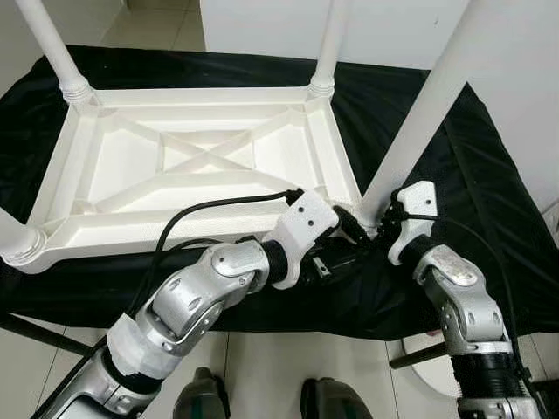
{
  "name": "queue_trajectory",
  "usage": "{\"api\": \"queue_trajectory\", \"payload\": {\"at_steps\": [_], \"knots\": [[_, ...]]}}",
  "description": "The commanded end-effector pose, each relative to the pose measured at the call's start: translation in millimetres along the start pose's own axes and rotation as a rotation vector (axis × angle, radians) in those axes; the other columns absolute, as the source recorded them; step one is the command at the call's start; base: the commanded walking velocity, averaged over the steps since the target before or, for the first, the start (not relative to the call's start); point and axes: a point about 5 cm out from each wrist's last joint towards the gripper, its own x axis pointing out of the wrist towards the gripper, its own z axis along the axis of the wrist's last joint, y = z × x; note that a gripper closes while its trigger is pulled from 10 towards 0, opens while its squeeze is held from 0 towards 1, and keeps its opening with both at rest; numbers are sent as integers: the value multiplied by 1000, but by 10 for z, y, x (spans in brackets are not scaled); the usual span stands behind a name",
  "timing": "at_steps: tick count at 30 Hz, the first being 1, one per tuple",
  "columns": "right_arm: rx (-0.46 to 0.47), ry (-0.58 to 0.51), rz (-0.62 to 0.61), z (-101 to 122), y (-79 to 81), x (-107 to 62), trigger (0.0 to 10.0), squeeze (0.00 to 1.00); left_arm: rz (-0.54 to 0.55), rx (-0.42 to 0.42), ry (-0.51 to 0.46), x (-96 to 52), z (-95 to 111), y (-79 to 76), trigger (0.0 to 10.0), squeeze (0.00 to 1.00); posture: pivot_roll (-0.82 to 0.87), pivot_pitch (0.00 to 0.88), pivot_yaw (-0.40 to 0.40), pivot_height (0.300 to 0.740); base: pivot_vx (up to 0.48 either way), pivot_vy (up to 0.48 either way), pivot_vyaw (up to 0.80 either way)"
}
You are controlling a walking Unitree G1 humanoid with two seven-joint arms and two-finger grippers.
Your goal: Building children table
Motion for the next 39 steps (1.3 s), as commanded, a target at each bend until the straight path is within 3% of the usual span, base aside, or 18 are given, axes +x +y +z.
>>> {"api": "queue_trajectory", "payload": {"at_steps": [1,7,8,9,25,26,28,31,33,34,35,36,37,38,39], "knots": [[-6,25,64,-91,43,69,10000,0,-48,9,5,-10,-8,5,10000,0,-67,82,-2,740,0,0,0],[-12,18,79,-92,-9,149,10000,0,-42,8,4,-15,-4,14,10000,0,-58,81,-3,740,0,0,0],[-12,15,82,-87,-33,170,2235,0,-39,9,5,-18,-3,17,10000,0,-55,81,-5,740,0,0,0],[-13,10,90,-92,-60,181,0,0,-36,10,5,-23,-3,17,10000,0,-52,86,-7,740,0,0,0],[53,12,33,-251,14,77,353,0,-36,0,7,-40,-14,-12,10000,0,-57,99,-15,740,0,0,0],[61,11,-12,-249,13,63,10000,0,-39,-2,7,-41,-18,-18,10000,0,-63,104,-12,740,0,0,0],[61,11,-12,-249,13,63,10000,0,-39,-2,7,-41,-18,-18,10000,0,-63,104,-12,740,0,0,0],[94,14,-276,-161,12,25,10000,0,-54,-6,13,-31,-35,-31,10000,0,-83,120,1,740,0,0,0],[94,14,-276,-161,12,25,10000,0,-54,-6,13,-31,-35,-31,10000,0,-83,120,1,740,0,0,0],[100,23,-357,-143,10,15,10000,0,-56,-6,14,-25,-34,-31,10000,0,-83,120,1,740,0,0,0],[100,23,-357,-143,10,15,10000,0,-56,-6,14,-25,-34,-31,10000,0,-83,120,1,740,0,0,0],[107,37,-538,-124,44,0,10000,0,-61,-3,12,-14,-18,-26,10000,0,-90,129,4,740,0,0,0],[107,37,-538,-124,44,0,10000,0,-61,-3,12,-14,-18,-26,10000,0,-90,129,4,740,0,0,0],[96,54,-671,-130,113,-18,10000,0,-69,0,14,-10,-21,-31,10000,0,-93,128,9,740,0,0,0],[96,54,-671,-130,113,-18,10000,0,-69,0,14,-10,-21,-31,10000,0,-93,128,9,740,0,0,0]]}}
